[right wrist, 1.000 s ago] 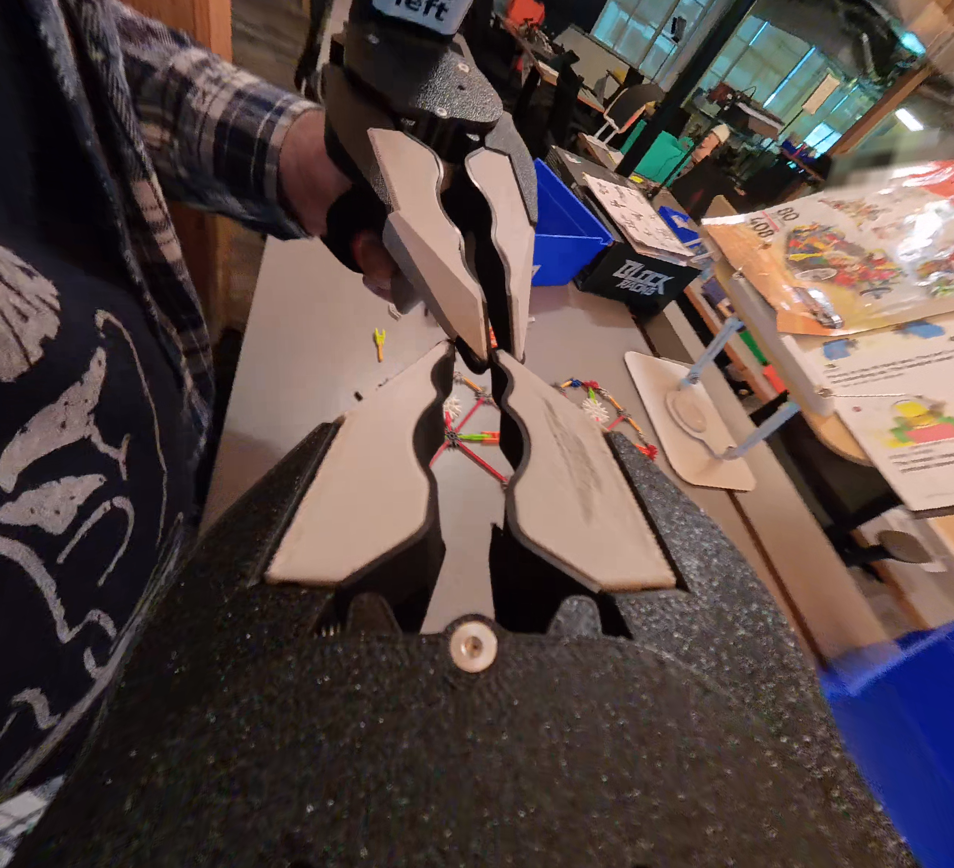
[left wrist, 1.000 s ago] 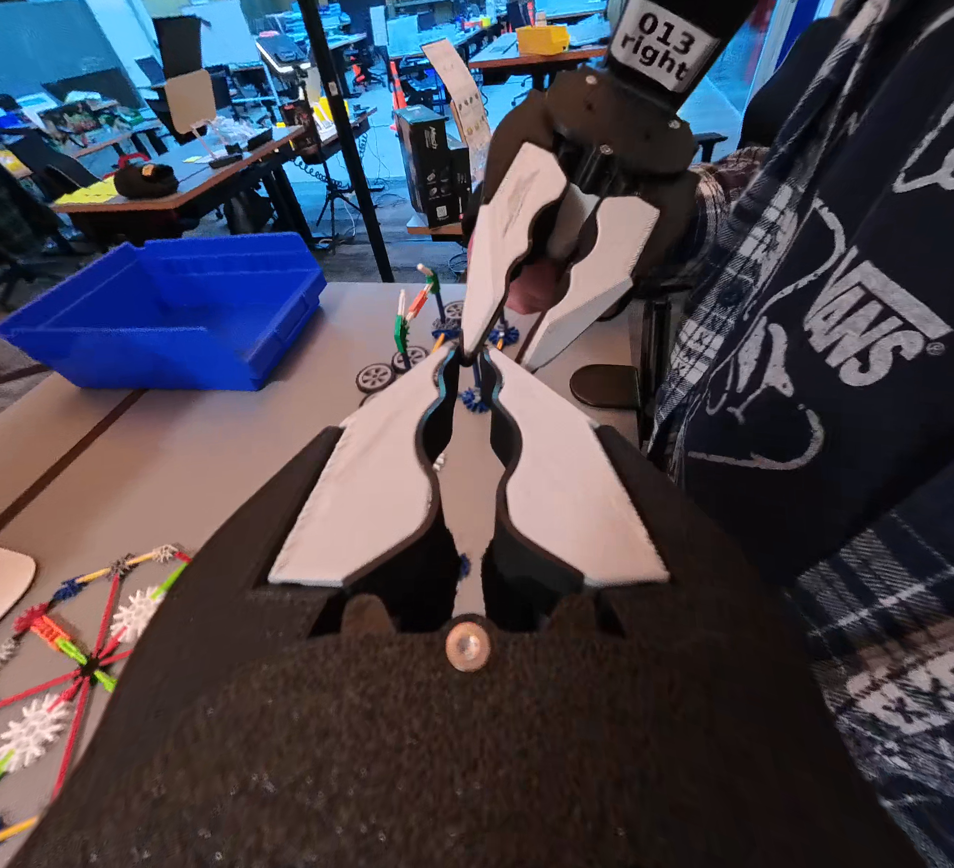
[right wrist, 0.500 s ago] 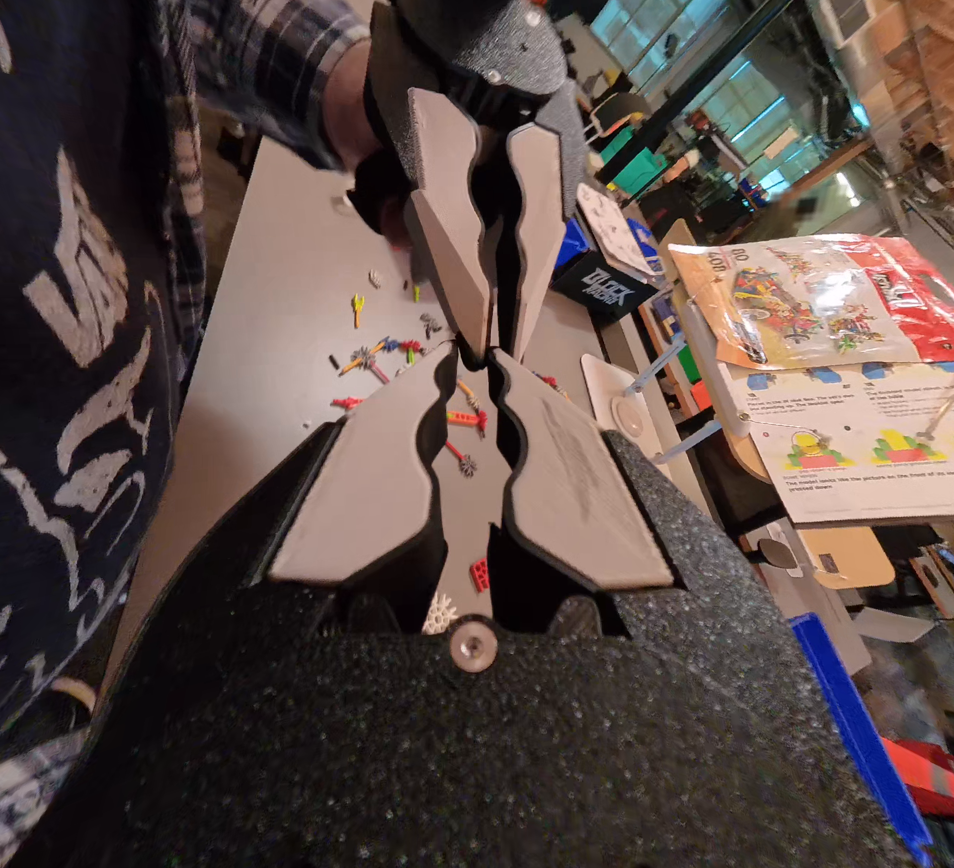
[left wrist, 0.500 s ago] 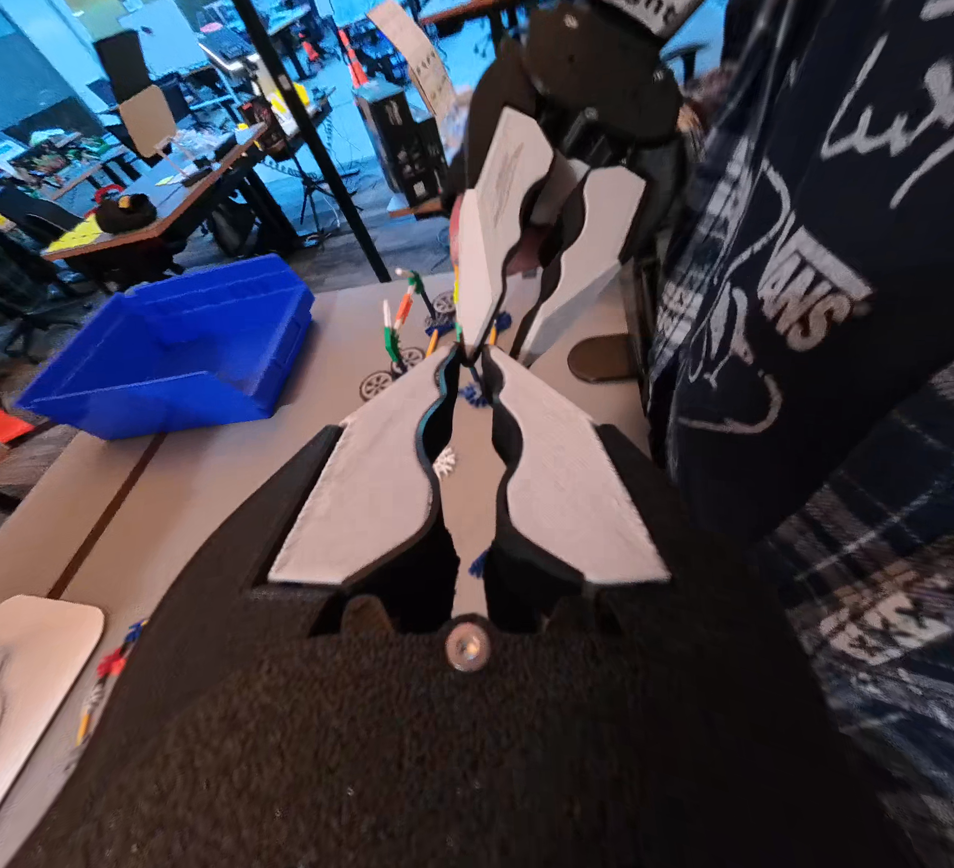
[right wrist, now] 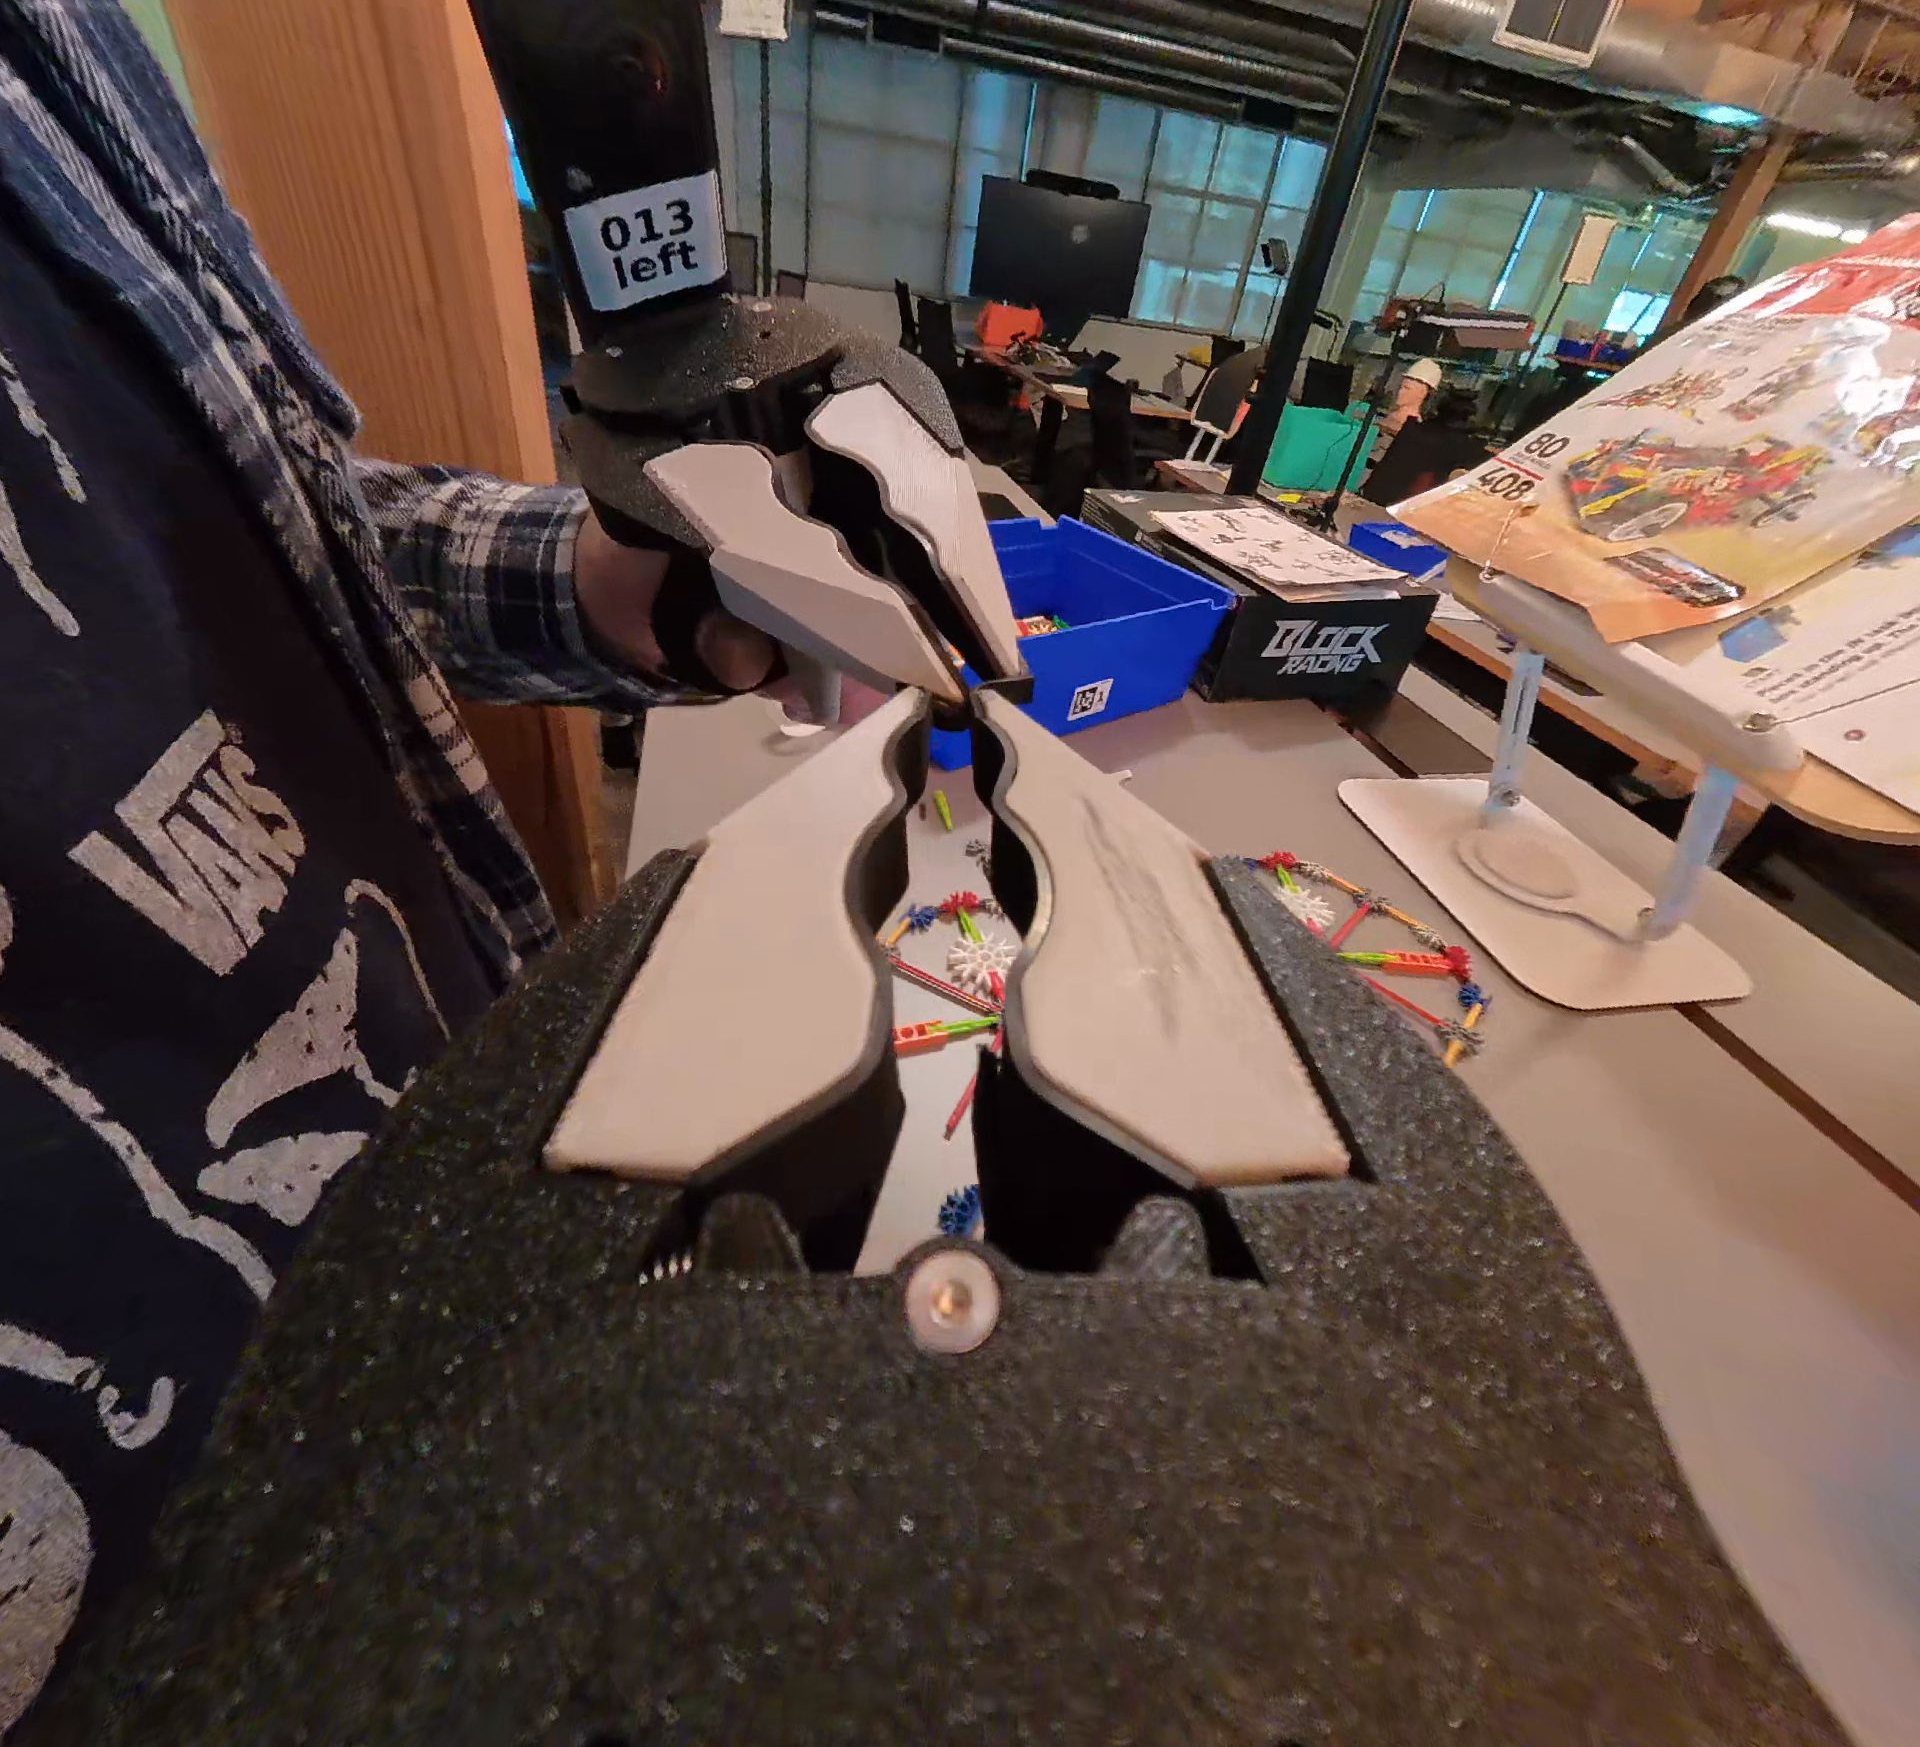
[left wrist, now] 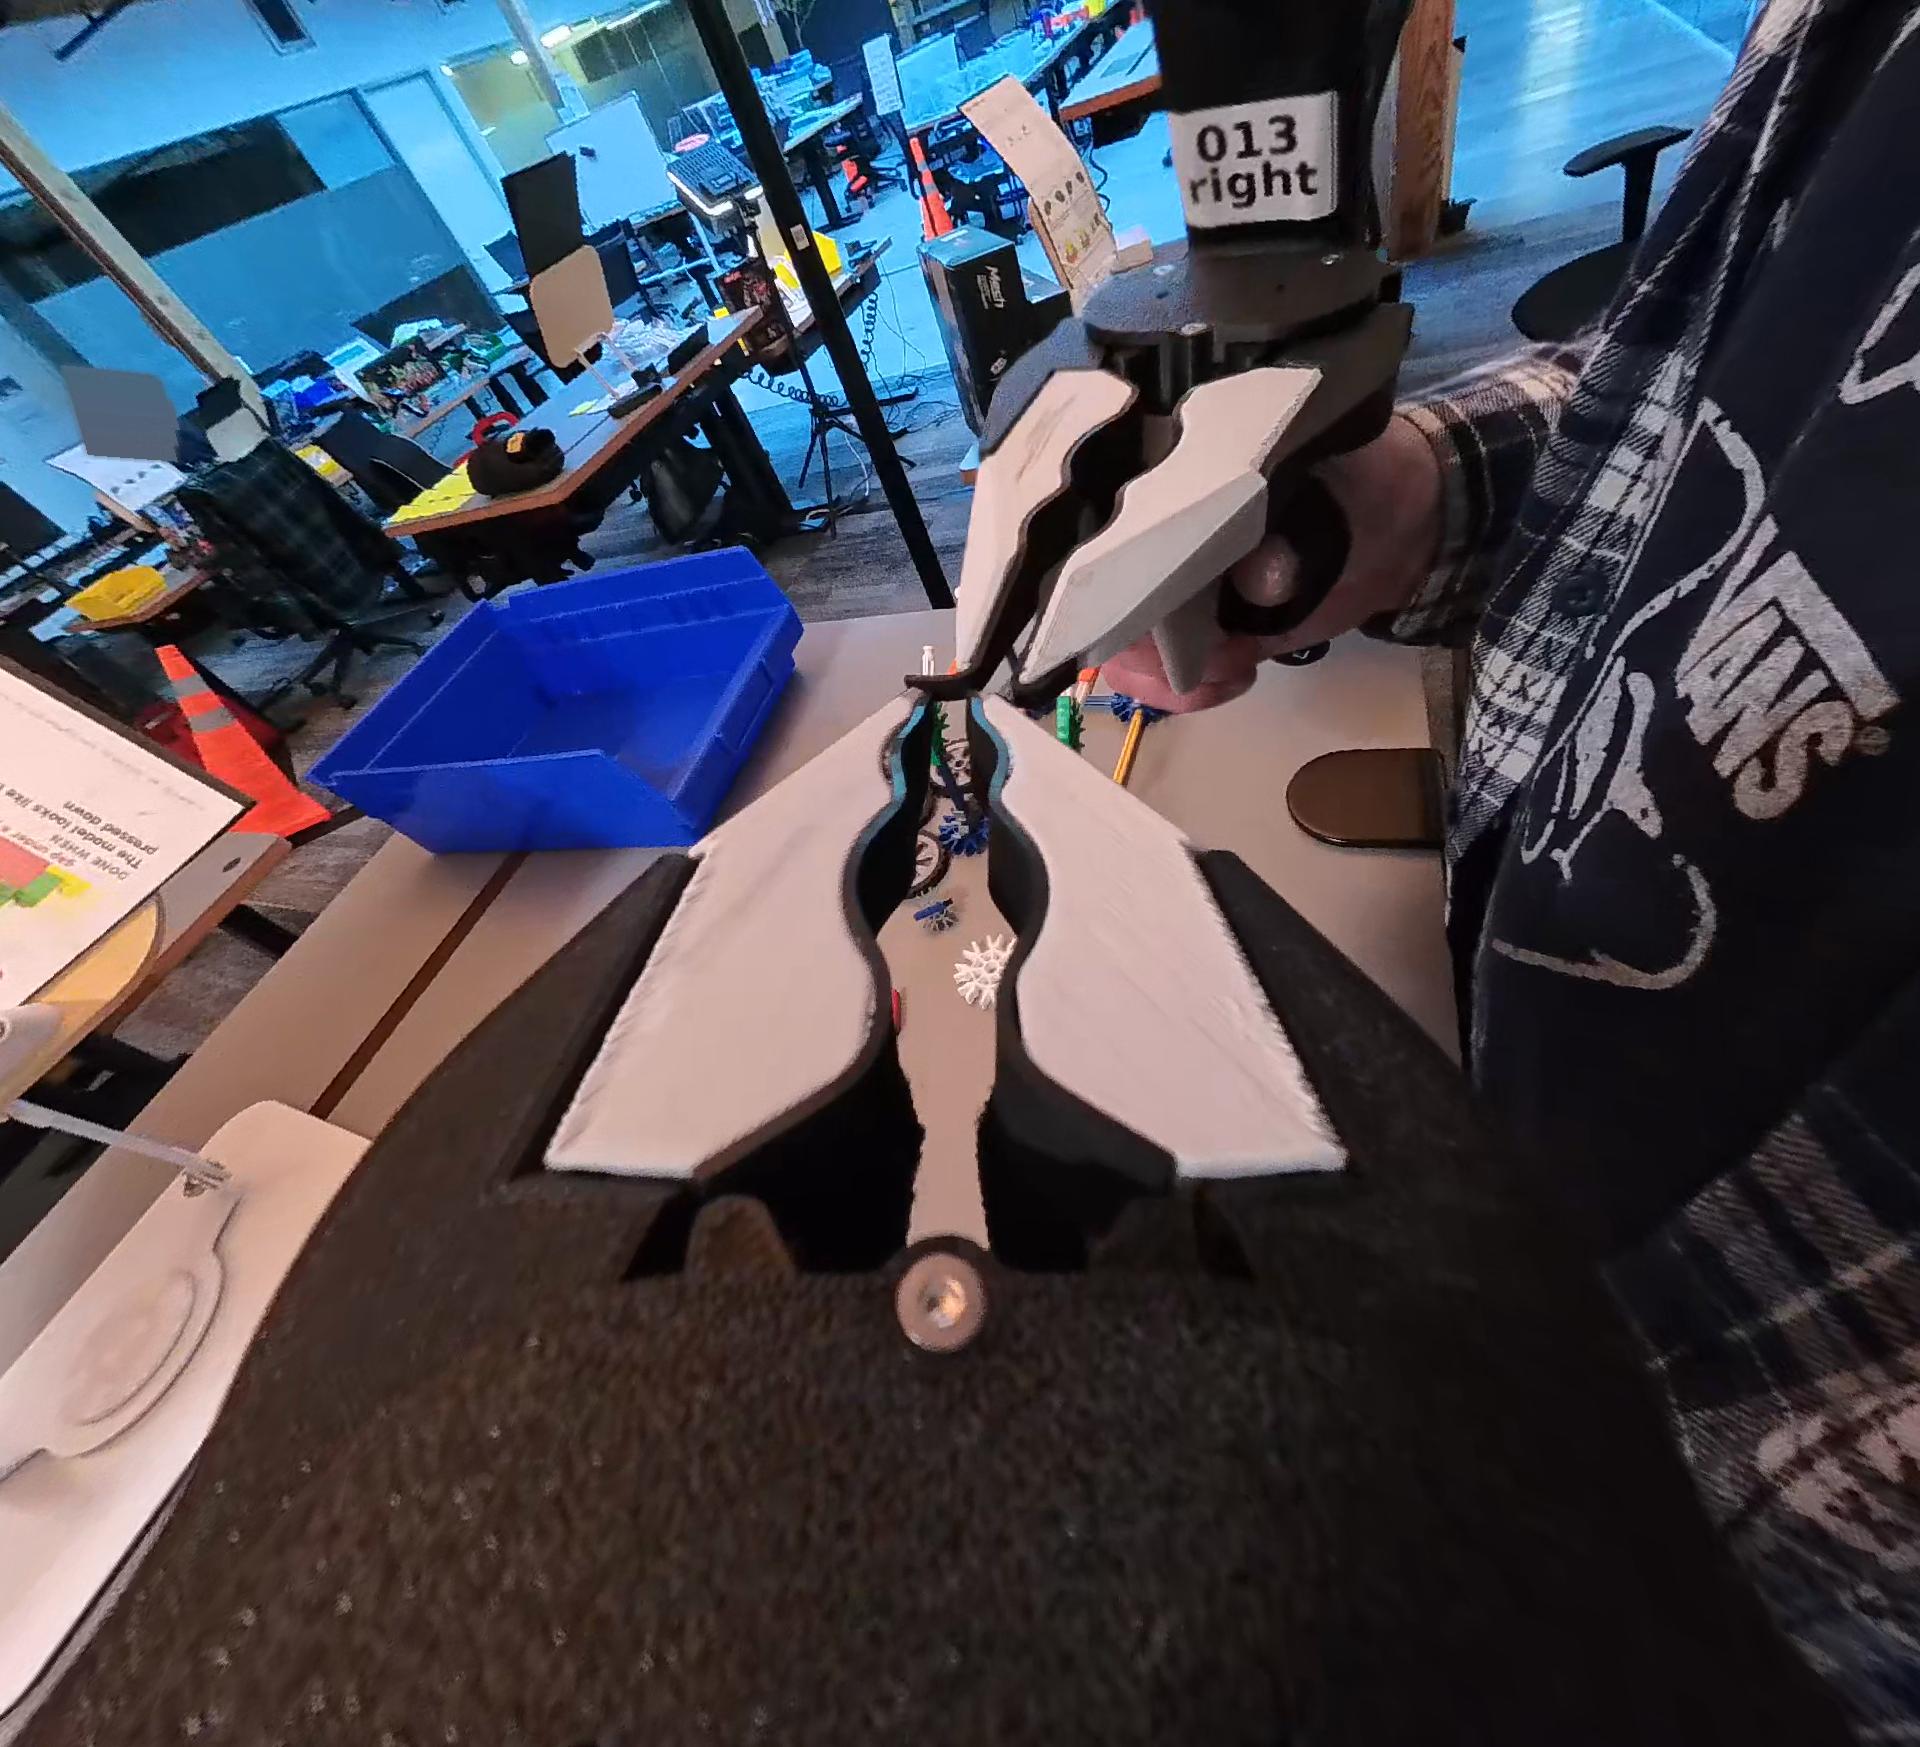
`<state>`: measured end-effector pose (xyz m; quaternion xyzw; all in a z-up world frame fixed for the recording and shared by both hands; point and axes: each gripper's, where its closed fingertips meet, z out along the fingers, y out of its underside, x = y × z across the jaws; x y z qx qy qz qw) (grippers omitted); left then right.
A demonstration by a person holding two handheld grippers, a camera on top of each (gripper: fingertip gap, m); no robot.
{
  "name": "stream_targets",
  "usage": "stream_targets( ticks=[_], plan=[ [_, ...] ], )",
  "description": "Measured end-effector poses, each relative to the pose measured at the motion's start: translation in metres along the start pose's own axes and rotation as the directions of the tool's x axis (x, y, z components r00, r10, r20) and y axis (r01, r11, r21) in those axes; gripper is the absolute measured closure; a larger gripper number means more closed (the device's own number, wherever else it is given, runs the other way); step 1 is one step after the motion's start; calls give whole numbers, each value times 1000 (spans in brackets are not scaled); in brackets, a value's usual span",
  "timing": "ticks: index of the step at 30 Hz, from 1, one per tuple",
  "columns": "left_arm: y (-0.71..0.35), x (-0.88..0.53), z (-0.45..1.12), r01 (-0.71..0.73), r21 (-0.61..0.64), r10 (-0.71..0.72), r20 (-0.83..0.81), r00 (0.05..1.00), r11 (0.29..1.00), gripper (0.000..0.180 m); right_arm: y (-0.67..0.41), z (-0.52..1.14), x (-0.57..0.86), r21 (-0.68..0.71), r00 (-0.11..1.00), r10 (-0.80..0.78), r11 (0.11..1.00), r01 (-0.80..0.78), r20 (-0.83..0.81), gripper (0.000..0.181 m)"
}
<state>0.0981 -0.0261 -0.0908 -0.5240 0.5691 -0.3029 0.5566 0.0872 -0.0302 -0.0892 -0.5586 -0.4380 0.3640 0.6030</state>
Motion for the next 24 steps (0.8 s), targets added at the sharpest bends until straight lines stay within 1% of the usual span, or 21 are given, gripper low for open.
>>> stream_targets(
  ticks=[2, 5, 9, 11, 12, 14, 17, 19, 22, 24],
  plan=[
    [0, 1, 2, 6, 1, -6, -1, 1000, 1000, 177, 0, -1, 0, 9, 1000, 14, 1000, -14, 3, 174],
    [0, 2, 4, 12, -13, -12, -12, 1000, 1000, 178, 1, -3, 1, -1, 1000, -18, 1000, 18, -8, 174],
    [8, 5, 6, 5, -61, -7, -36, 999, 998, 178, 9, -3, 1, -97, 986, -158, 983, 154, -43, 174],
    [13, 5, 7, 46, -71, -49, -50, 998, 996, 178, 14, -2, 1, -159, 964, -259, 956, 247, -62, 174],
    [12, 4, 6, 87, -52, -90, -54, 994, 995, 178, 15, -1, 1, -167, 961, -271, 952, 257, -64, 173],
    [11, 0, 6, 151, -19, -151, -38, 988, 988, 177, 12, -1, 3, -133, 976, -210, 971, 200, -66, 172],
    [13, -5, 9, 149, -16, -148, 27, 989, 989, 177, 13, 0, 8, -94, 991, -107, 991, 99, -84, 169],
    [12, -4, 8, 212, 17, -213, 15, 977, 977, 173, 11, -1, 8, -40, 998, 1, 999, -3, -63, 168],
    [15, -5, 4, 320, 62, -321, 8, 947, 946, 170, 10, -6, 7, 34, 985, 173, 984, -173, -2, 166],
    [19, -5, 3, 392, 88, -393, -2, 919, 916, 162, 13, -6, 2, 50, 956, 283, 957, -287, 74, 162]
  ],
)
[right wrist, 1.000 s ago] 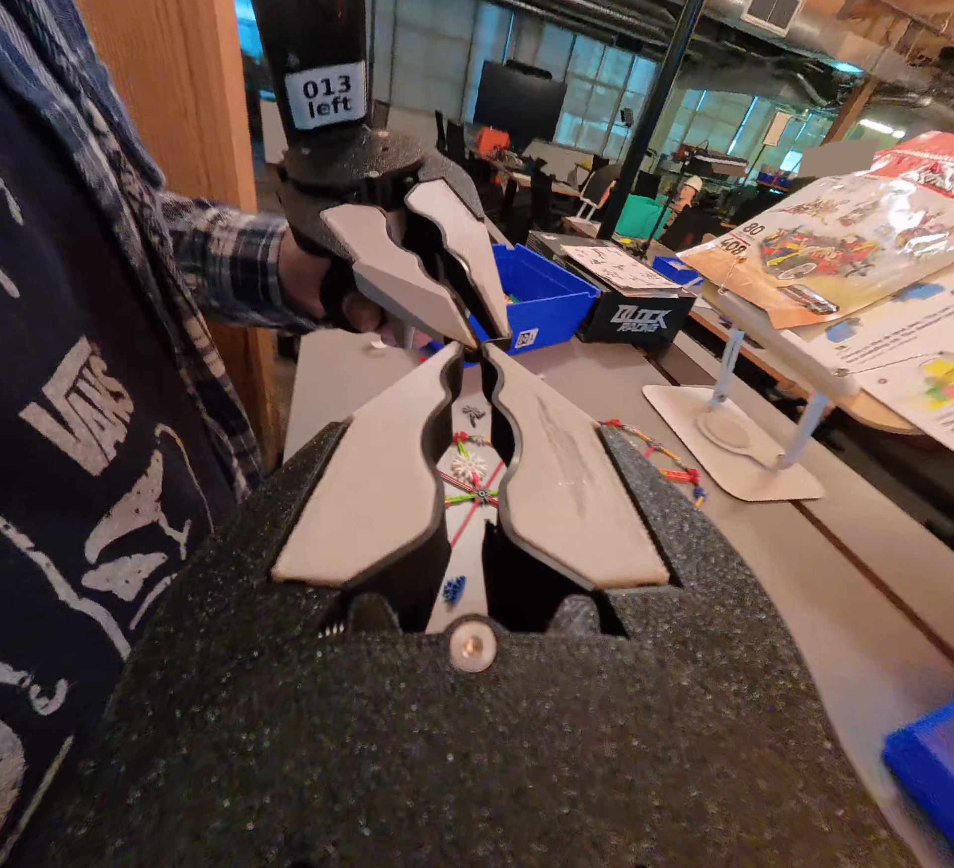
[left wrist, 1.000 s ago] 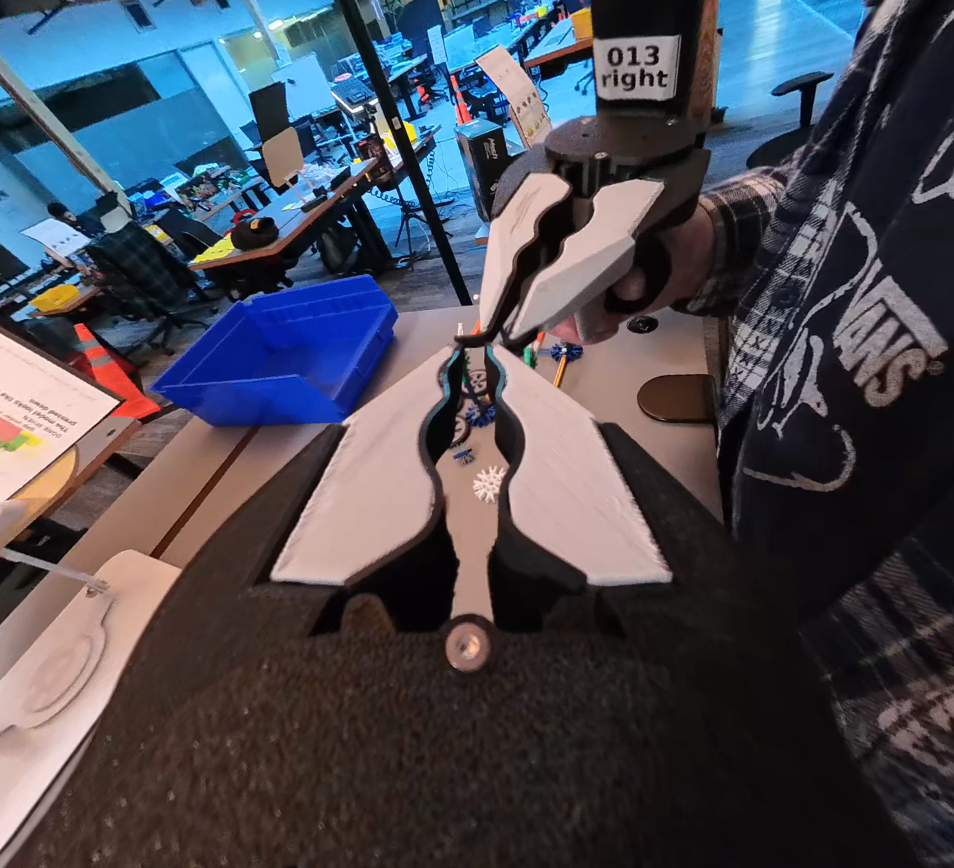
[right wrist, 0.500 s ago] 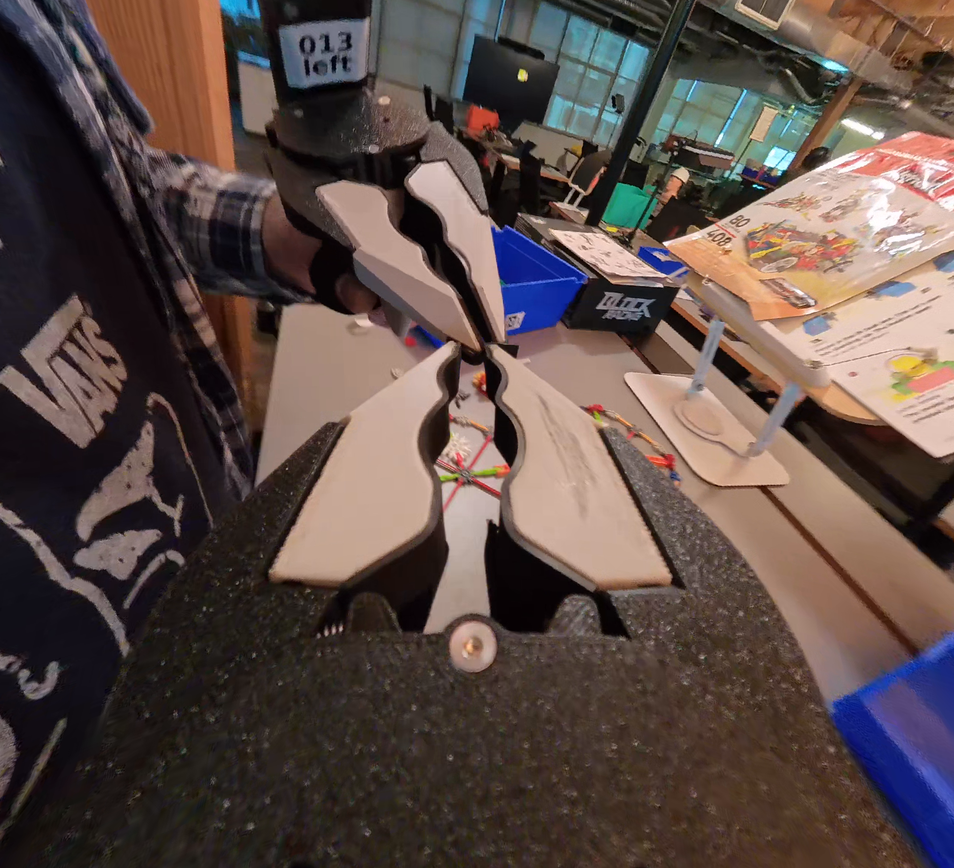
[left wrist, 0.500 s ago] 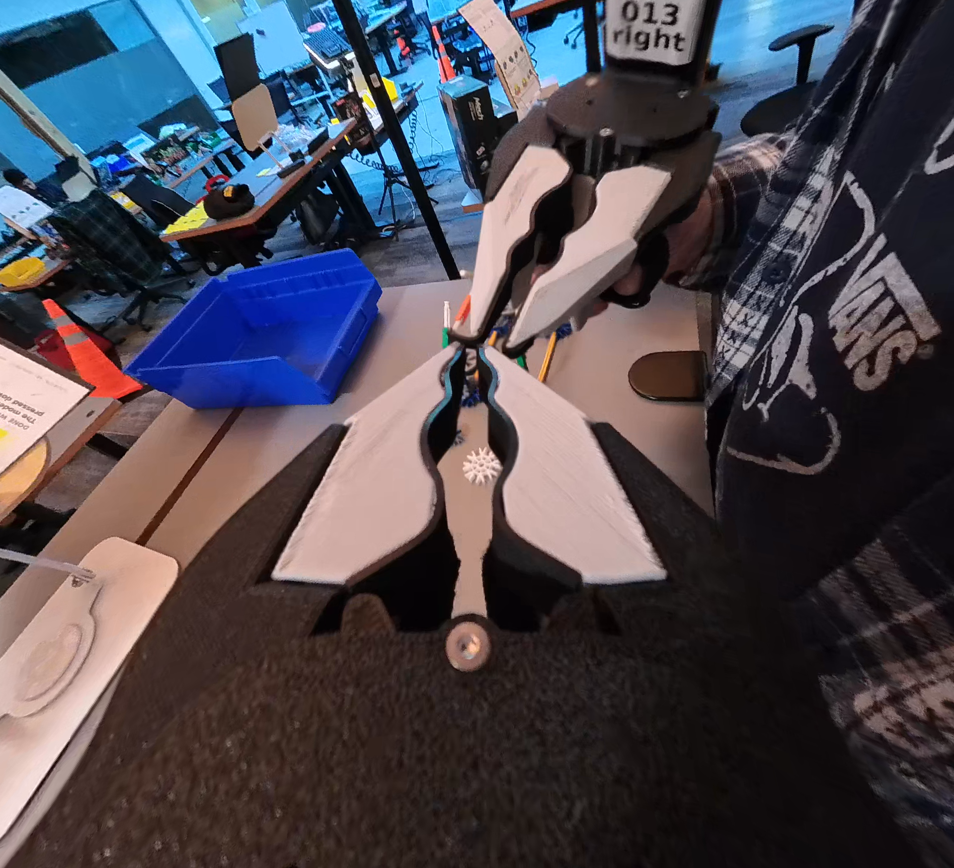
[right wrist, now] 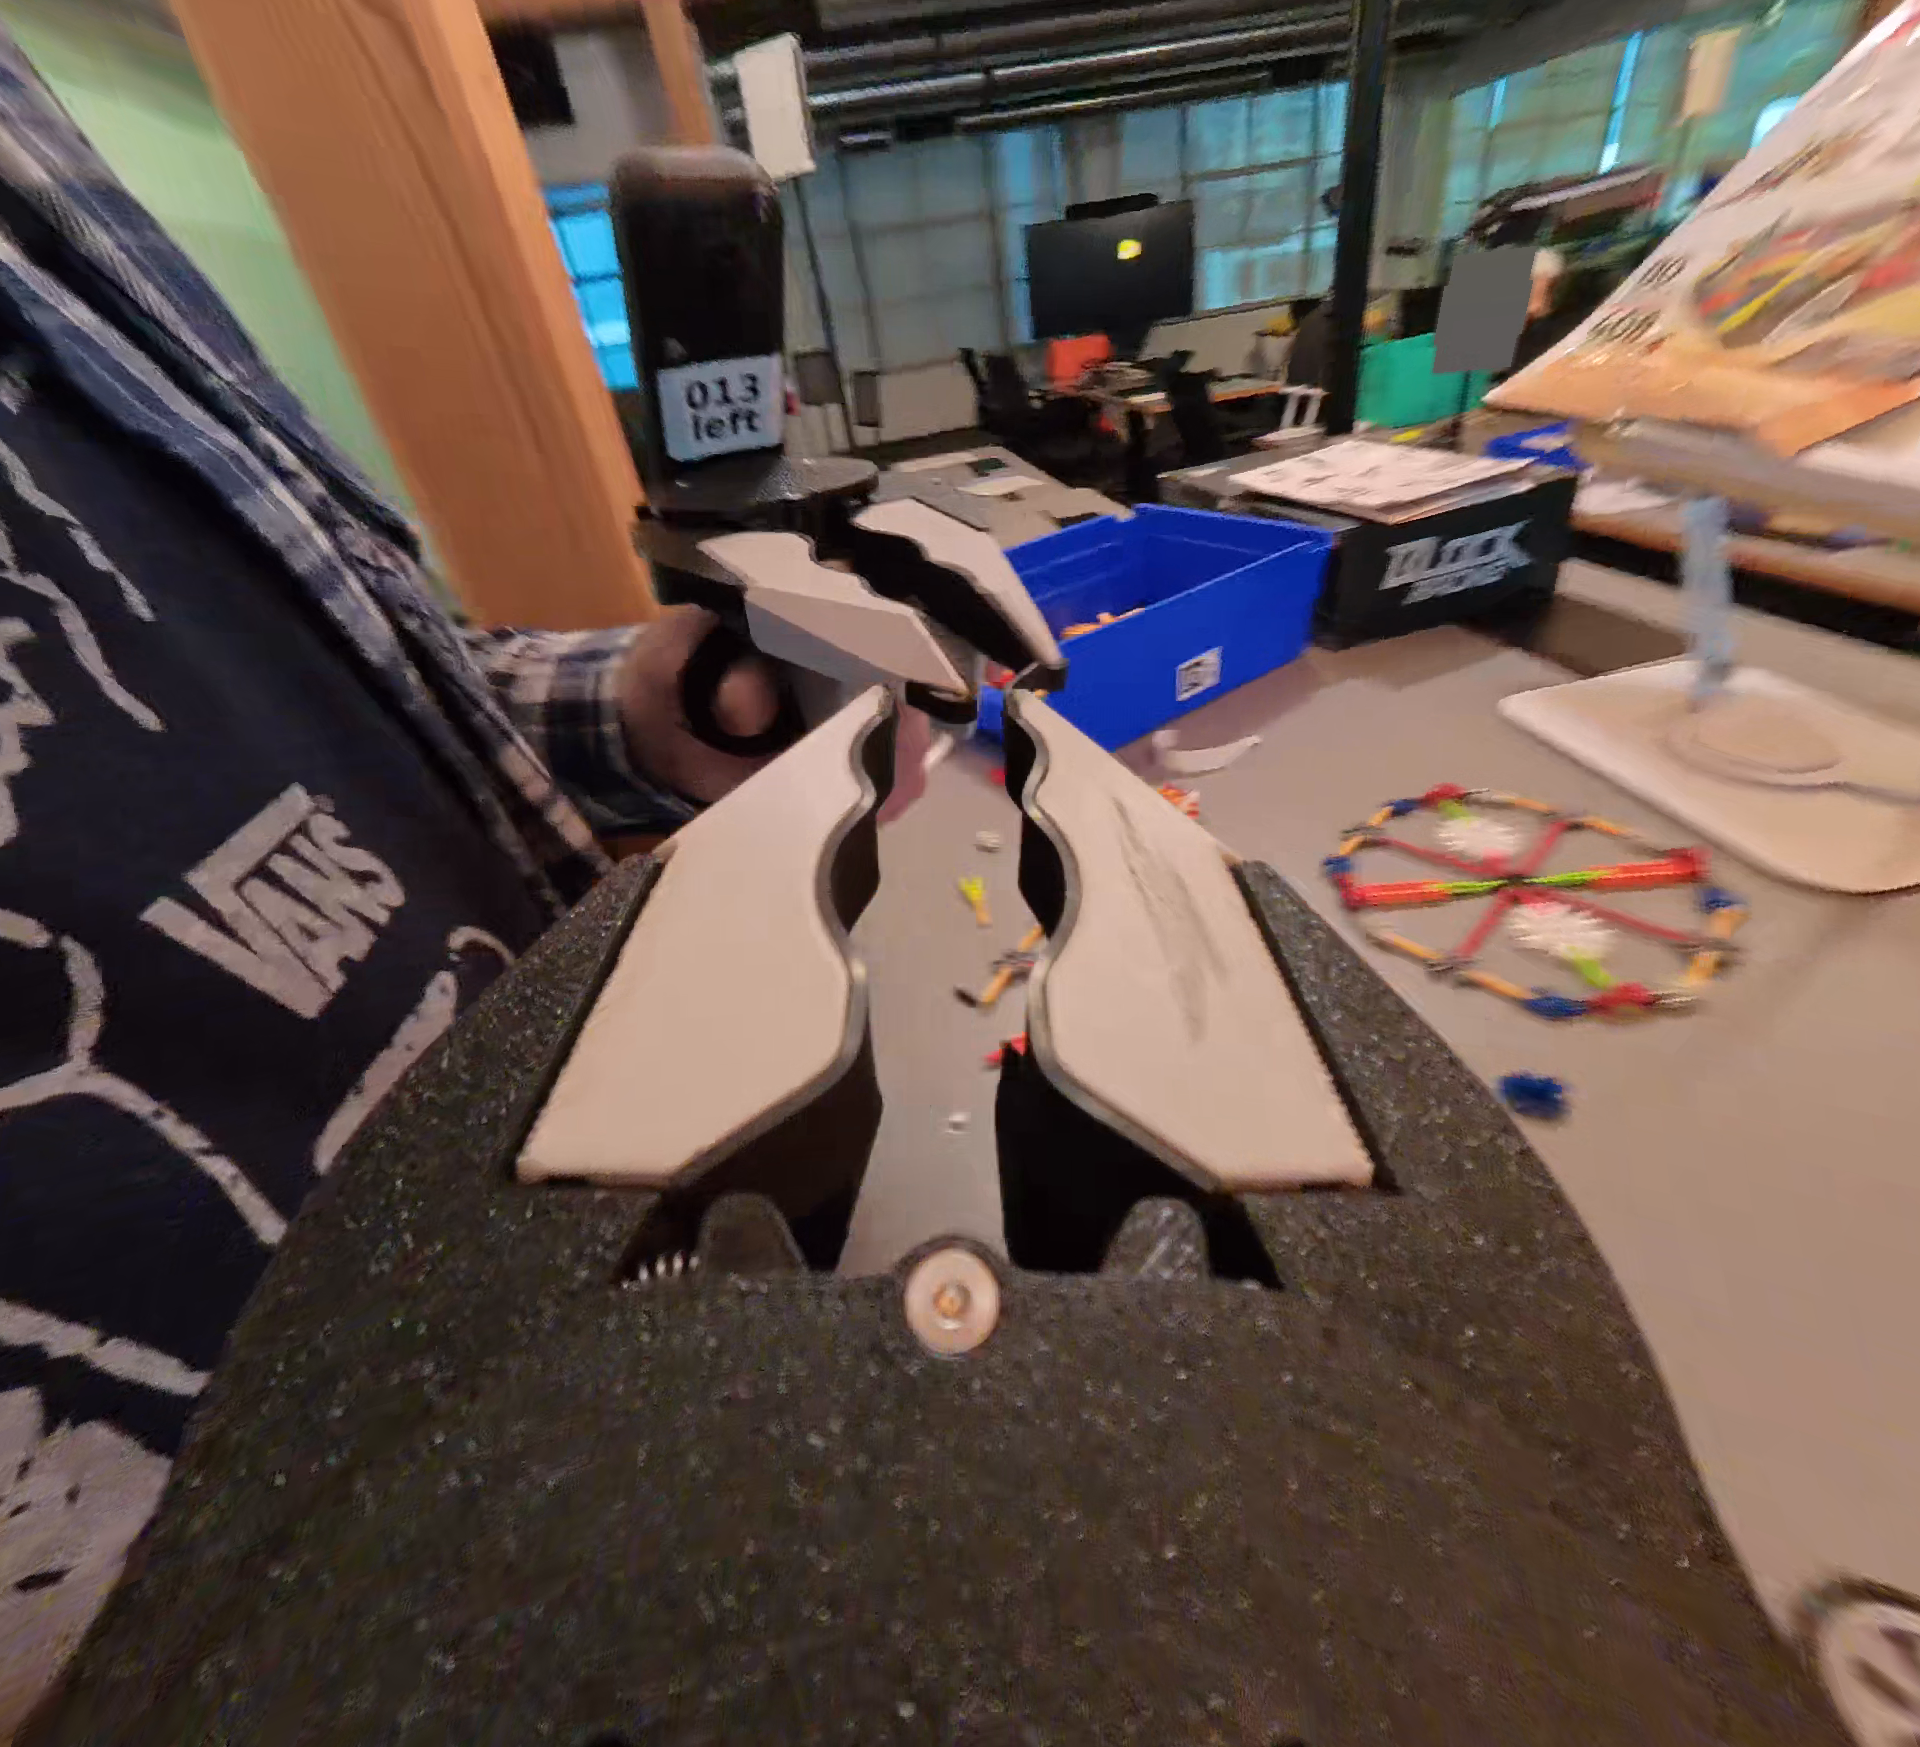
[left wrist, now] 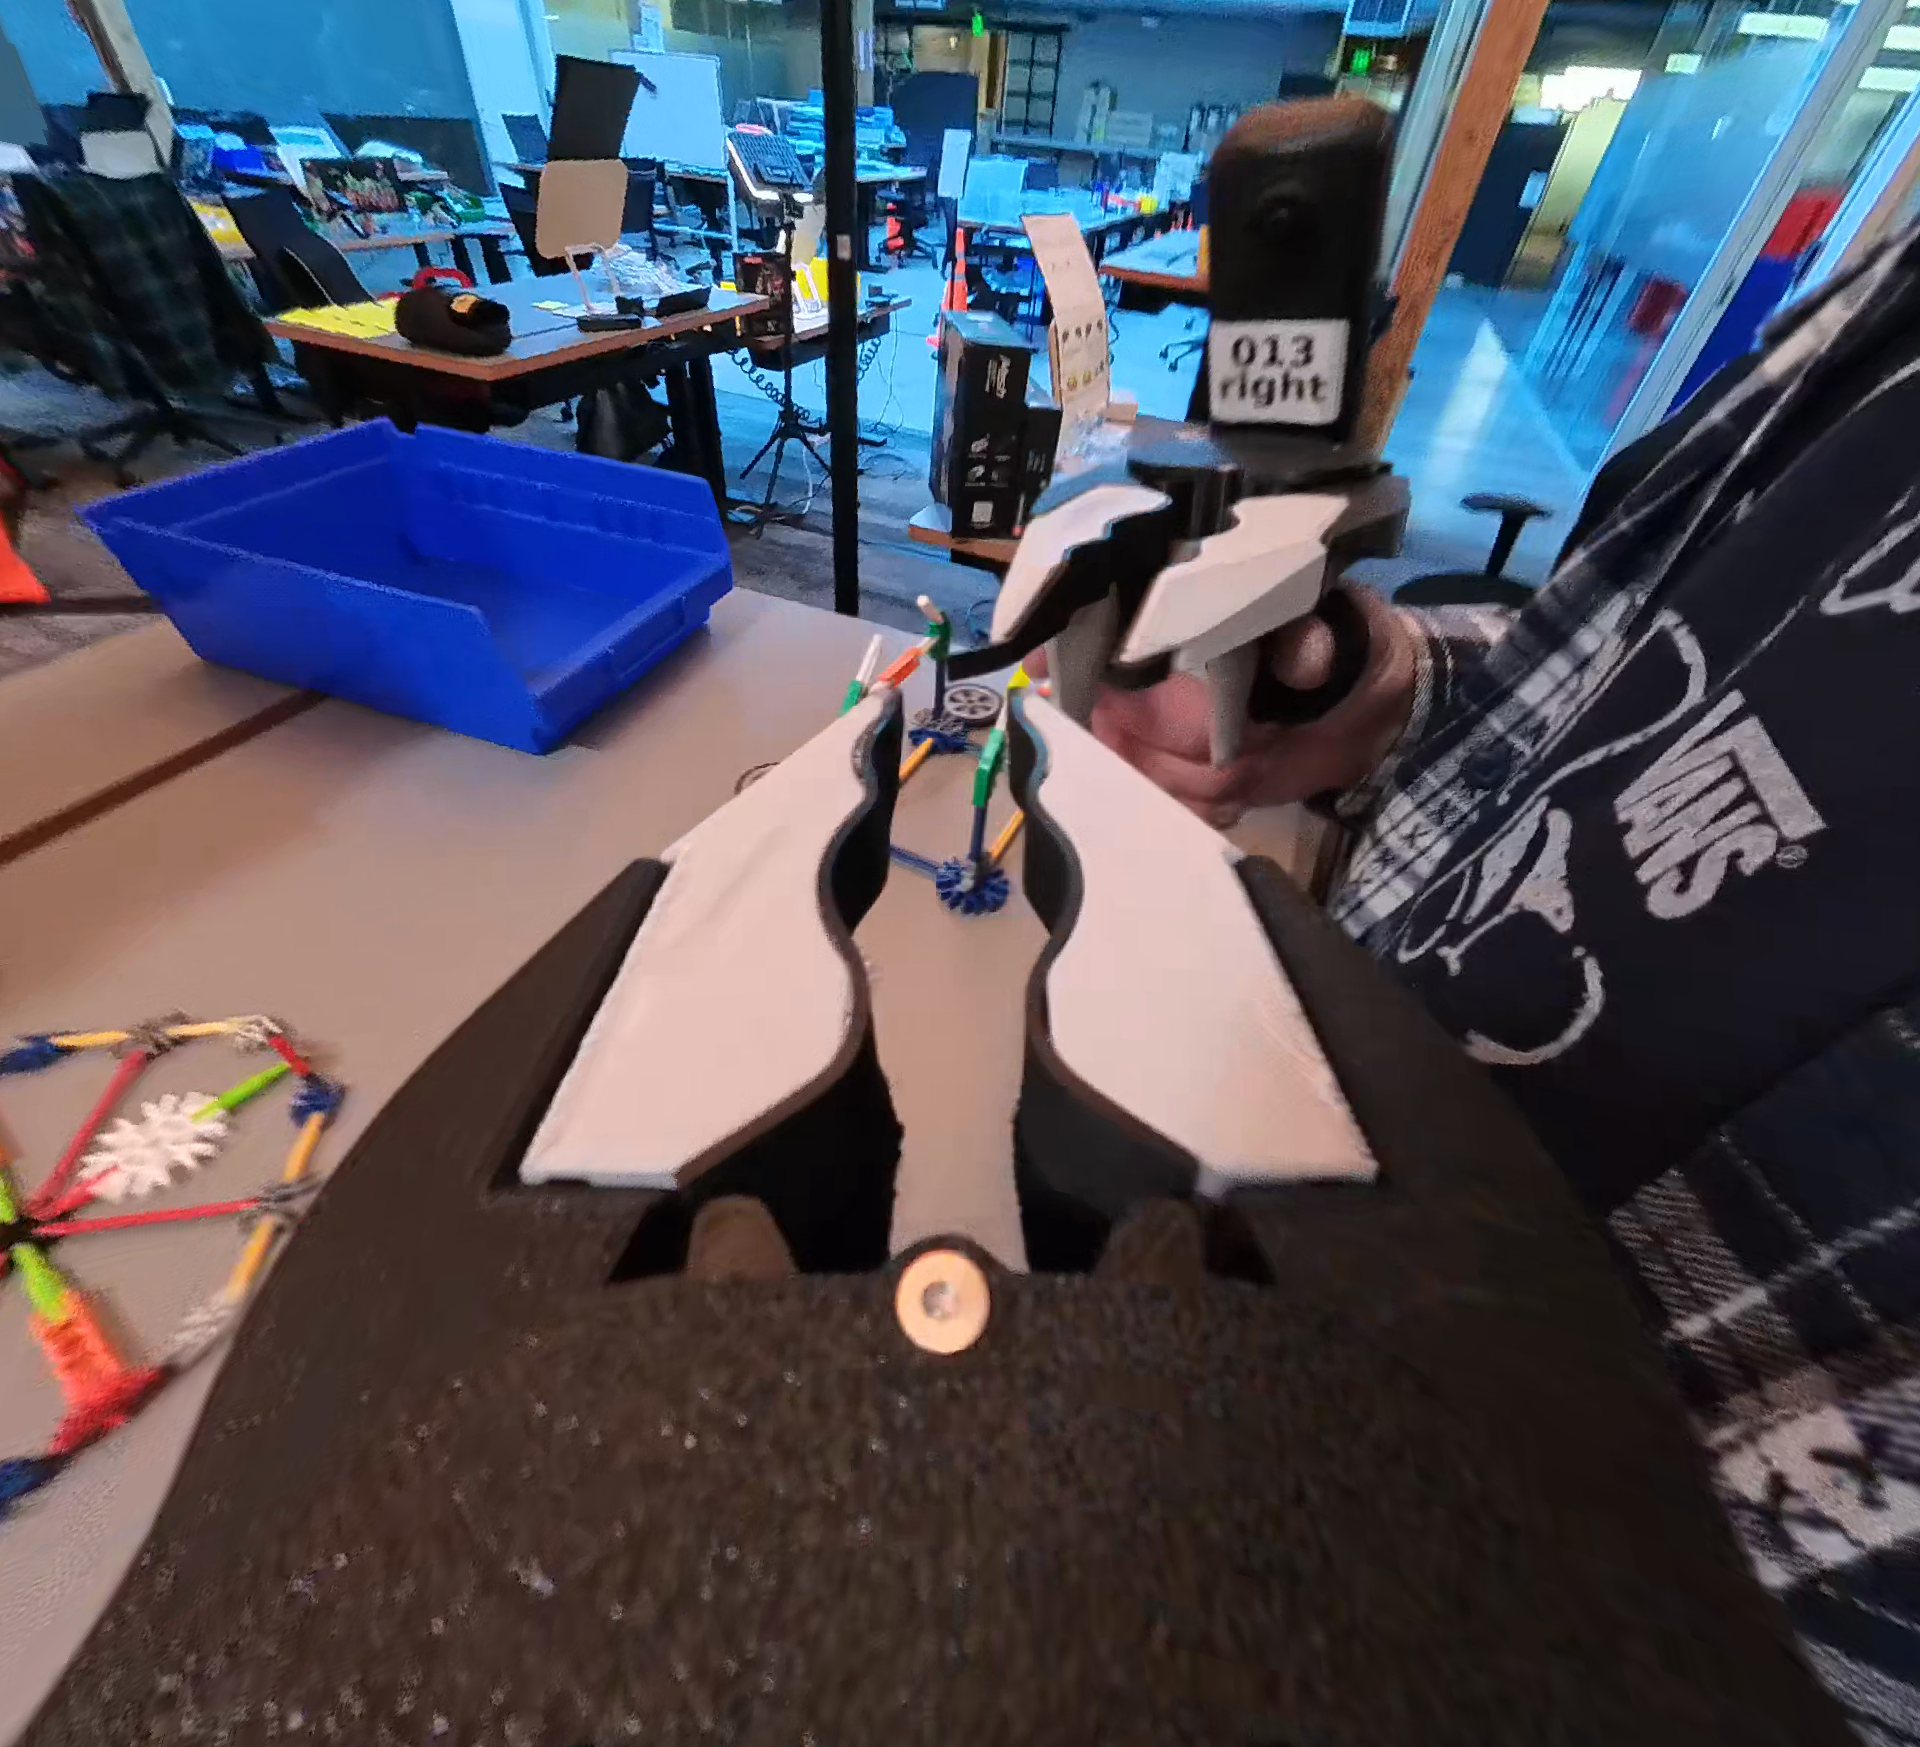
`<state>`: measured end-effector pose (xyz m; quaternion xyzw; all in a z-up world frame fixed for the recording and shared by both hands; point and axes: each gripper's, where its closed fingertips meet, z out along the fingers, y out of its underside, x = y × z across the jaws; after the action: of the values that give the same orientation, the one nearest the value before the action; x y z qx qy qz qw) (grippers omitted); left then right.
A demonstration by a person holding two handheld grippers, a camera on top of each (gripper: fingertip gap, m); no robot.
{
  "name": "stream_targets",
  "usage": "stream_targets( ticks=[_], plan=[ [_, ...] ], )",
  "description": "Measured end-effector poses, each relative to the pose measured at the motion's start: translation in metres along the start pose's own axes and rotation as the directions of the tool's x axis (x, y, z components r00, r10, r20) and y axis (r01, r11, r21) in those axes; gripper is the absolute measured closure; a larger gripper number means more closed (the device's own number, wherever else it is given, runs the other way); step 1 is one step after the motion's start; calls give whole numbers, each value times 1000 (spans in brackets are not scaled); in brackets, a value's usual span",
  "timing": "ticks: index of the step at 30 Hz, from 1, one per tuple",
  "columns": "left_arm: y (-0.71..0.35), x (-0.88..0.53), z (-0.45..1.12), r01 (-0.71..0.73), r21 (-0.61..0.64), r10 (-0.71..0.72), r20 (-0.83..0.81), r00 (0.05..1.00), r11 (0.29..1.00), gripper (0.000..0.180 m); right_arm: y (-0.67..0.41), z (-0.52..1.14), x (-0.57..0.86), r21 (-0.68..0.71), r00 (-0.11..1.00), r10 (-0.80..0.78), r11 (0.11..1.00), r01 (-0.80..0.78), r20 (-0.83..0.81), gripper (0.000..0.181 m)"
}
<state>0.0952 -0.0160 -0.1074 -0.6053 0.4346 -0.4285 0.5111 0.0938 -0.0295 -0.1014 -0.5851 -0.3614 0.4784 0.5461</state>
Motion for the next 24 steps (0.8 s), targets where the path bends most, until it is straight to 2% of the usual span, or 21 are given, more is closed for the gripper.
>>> stream_targets(
  ticks=[4, 10, 12, 14, 19, 24],
  plan=[
    [3, -4, 5, 149, 68, -147, -25, 989, 987, 155, 2, -2, -1, 71, 983, 164, 983, -170, 85, 161],
    [-4, 2, 12, 412, 161, -375, -215, 902, 897, 160, 1, -4, -4, 110, 964, 220, 965, -237, 148, 157],
    [-5, 7, 13, 460, 158, -406, -283, 869, 874, 165, -1, -5, -6, 123, 957, 233, 959, -256, 170, 158],
    [-11, 15, 12, 491, 168, -412, -356, 839, 855, 179, -3, -6, -6, 137, 949, 253, 950, -280, 188, 157],
    [-17, 17, 13, 488, 207, -392, -374, 841, 848, 180, -8, -9, -8, 167, 938, 267, 937, -307, 222, 159],
    [-30, 21, 8, 529, 262, -396, -424, 815, 807, 180, -23, -10, -14, 234, 923, 266, 913, -333, 278, 159]
  ],
)
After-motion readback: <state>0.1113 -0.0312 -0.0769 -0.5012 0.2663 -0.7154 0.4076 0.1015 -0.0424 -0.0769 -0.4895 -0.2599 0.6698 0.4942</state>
